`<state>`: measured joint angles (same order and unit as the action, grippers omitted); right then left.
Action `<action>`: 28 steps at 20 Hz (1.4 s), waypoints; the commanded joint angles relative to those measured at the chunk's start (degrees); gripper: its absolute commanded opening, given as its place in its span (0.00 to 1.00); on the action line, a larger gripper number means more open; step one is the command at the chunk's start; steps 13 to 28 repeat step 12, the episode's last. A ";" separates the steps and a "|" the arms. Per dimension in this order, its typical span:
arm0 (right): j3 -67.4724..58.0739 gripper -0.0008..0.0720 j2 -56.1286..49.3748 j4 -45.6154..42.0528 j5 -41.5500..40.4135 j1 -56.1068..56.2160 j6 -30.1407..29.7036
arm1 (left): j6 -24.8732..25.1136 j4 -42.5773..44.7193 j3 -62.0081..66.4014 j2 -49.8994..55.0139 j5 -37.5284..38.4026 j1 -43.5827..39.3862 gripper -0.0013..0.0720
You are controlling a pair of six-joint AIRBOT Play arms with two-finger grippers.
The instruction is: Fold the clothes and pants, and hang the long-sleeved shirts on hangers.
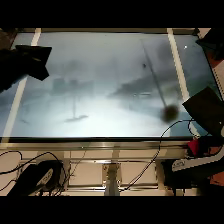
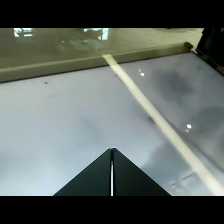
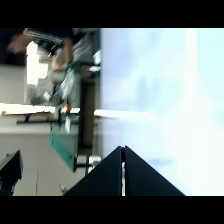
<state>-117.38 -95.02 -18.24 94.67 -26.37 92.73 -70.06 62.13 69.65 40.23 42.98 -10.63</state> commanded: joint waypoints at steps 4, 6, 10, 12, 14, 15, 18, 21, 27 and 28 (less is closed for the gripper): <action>-0.81 0.05 -0.04 -0.44 -12.22 17.73 -0.90 | -0.63 0.44 0.02 -2.51 -0.26 0.85 0.05; -0.81 0.05 -0.04 -0.44 -12.44 20.90 -0.90 | -0.63 0.44 0.02 -2.47 -0.26 0.85 0.05; -0.81 0.05 -0.04 -0.44 -12.44 25.38 -0.90 | -0.63 0.44 0.02 -2.47 -0.26 0.85 0.05; -0.81 0.05 -0.04 -0.44 -12.44 26.82 -0.90 | -0.63 0.44 0.02 -2.47 -0.26 0.85 0.05; -0.81 0.05 -0.04 -0.44 -12.44 26.82 -0.90 | -0.63 0.44 0.02 -2.47 -0.26 0.85 0.05; -0.81 0.05 -0.04 -0.44 -12.44 26.82 -0.90 | -0.63 0.44 0.02 -2.47 -0.26 0.85 0.05; -0.81 0.05 -0.04 -0.44 -12.44 26.82 -0.90 | -0.63 0.44 0.02 -2.47 -0.26 0.85 0.05; -0.81 0.05 -0.04 -0.44 -12.44 26.82 -0.90 | -0.63 0.44 0.02 -2.47 -0.26 0.85 0.05; -0.81 0.05 -0.04 -0.44 -12.44 26.82 -0.90 | -0.63 0.44 0.02 -2.47 -0.26 0.85 0.05; -0.81 0.05 -0.04 -0.44 -12.44 26.82 -0.90 | -0.63 0.44 0.02 -2.47 -0.26 0.85 0.05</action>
